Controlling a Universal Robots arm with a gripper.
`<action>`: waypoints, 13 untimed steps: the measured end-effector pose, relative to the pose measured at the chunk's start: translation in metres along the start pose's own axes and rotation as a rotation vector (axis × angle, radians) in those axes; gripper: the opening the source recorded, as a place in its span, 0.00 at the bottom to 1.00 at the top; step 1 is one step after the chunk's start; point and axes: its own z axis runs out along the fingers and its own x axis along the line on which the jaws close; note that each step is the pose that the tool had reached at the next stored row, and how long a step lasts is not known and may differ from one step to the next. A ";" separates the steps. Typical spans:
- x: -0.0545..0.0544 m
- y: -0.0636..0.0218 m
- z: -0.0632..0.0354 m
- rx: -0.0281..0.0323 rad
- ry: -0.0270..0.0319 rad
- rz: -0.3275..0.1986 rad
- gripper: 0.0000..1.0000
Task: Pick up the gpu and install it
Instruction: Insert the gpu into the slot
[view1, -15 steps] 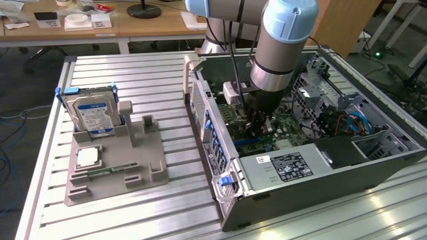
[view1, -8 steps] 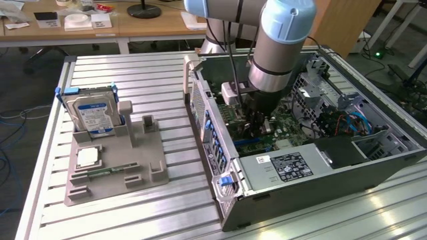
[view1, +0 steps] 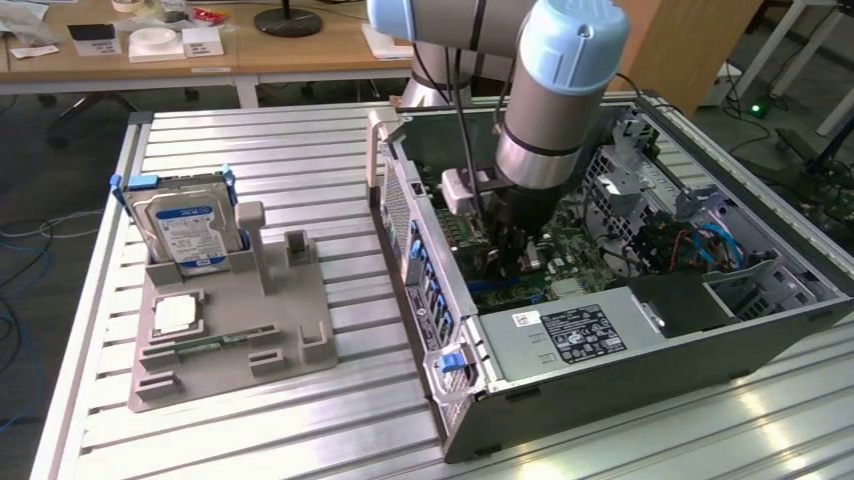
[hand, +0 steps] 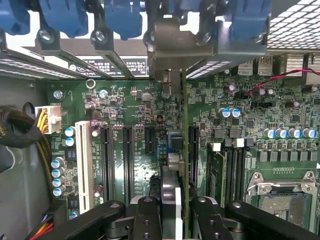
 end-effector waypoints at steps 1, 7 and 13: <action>0.000 0.0001 0.0006 -0.0002 0.0000 0.000 0.28; 0.000 0.0004 0.0025 -0.0013 0.0003 0.000 0.28; 0.000 0.0004 0.0027 -0.0026 0.0001 0.000 0.28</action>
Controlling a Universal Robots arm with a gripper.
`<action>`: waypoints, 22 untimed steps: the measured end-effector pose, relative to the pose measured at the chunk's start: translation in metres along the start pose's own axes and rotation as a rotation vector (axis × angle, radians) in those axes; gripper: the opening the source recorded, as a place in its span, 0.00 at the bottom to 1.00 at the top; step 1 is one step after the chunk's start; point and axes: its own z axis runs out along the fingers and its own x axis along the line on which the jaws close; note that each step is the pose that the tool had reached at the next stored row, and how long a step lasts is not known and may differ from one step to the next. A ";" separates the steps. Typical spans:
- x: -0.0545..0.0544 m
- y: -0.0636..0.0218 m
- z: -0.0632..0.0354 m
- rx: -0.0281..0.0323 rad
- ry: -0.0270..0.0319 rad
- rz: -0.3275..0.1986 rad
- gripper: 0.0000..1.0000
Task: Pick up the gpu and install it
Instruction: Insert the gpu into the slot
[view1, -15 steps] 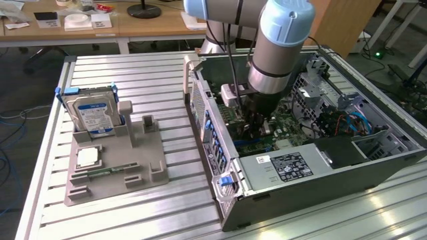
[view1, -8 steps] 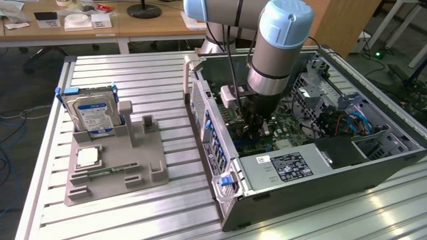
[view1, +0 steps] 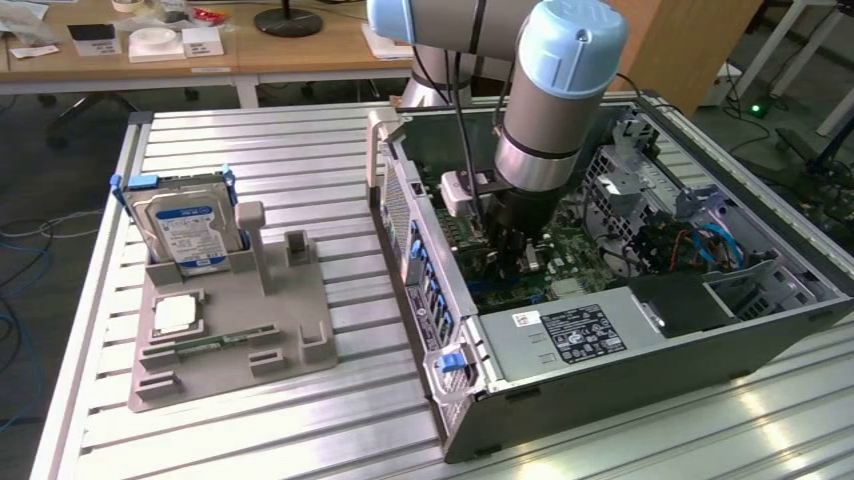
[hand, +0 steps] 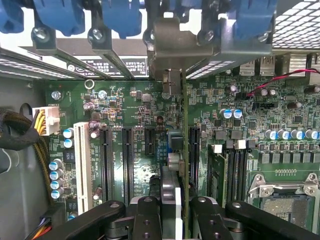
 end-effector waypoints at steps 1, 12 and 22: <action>0.000 0.0000 0.0000 -0.0001 0.0000 0.000 0.28; 0.000 0.0000 0.0014 -0.0002 -0.0001 0.000 0.28; 0.000 0.0000 0.0031 -0.0018 -0.0006 0.000 0.28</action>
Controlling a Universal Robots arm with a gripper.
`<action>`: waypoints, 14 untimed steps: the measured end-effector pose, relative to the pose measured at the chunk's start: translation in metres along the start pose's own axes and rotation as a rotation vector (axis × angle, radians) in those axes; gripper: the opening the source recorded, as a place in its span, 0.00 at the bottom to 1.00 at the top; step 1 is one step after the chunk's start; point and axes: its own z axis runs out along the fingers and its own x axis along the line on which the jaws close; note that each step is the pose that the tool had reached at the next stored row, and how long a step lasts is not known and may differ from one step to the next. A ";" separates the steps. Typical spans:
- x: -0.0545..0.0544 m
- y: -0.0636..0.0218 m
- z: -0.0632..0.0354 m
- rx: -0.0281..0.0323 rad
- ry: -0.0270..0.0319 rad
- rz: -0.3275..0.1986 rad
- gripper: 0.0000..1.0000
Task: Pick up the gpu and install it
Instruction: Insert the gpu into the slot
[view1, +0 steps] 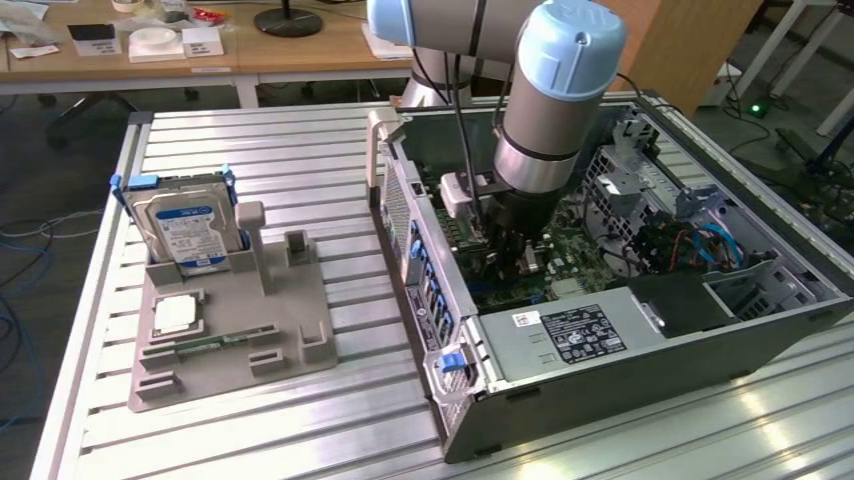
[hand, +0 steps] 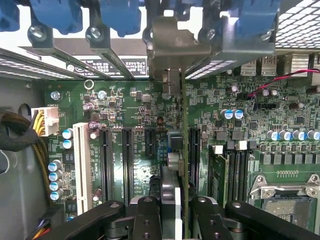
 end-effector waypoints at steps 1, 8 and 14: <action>0.000 0.0000 -0.0001 -0.0004 -0.0002 0.000 0.28; 0.000 -0.0001 -0.0021 -0.0040 0.0006 0.000 0.28; 0.000 0.0000 -0.0021 -0.0041 0.0008 0.000 0.28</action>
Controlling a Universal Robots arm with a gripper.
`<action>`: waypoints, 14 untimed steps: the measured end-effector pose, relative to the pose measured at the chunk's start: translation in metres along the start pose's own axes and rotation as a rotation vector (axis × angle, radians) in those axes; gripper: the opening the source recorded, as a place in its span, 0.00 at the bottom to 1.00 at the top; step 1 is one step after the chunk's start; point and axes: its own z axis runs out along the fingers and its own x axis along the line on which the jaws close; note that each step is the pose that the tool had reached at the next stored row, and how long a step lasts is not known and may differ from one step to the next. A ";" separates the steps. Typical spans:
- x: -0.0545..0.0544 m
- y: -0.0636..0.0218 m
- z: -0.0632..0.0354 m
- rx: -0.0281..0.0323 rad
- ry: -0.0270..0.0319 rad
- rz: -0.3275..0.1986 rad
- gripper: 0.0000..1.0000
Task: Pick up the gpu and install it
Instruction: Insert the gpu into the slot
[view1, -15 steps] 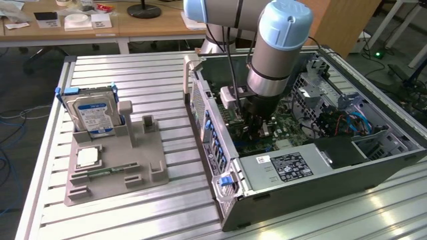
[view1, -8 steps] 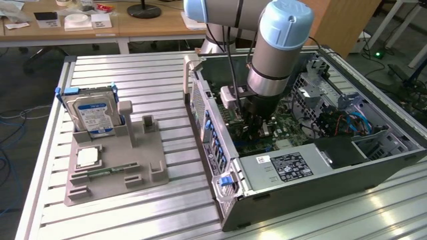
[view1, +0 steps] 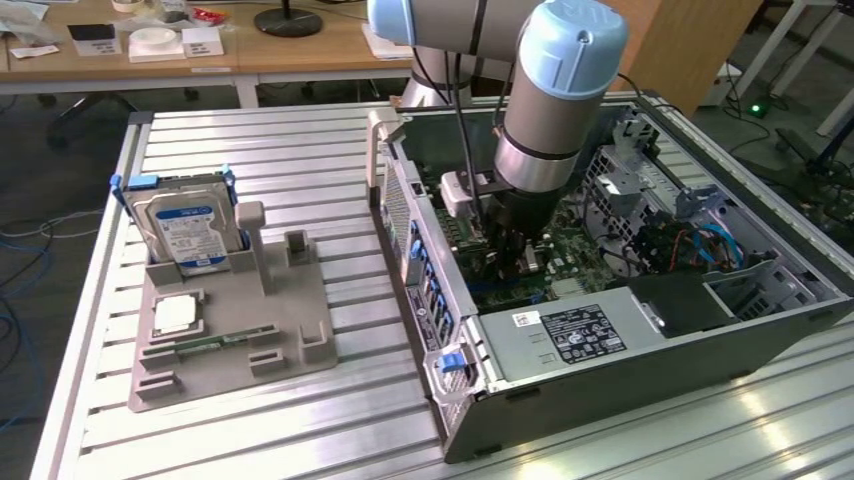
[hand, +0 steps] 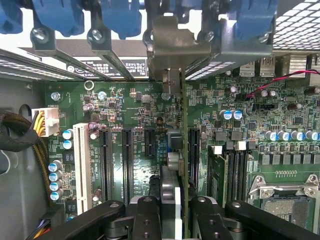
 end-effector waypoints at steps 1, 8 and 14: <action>0.000 0.0000 0.0000 0.0000 0.0000 0.000 0.28; 0.000 0.0000 -0.0009 0.0000 -0.0001 0.000 0.28; 0.000 -0.0001 -0.0009 0.0000 0.0029 0.000 0.28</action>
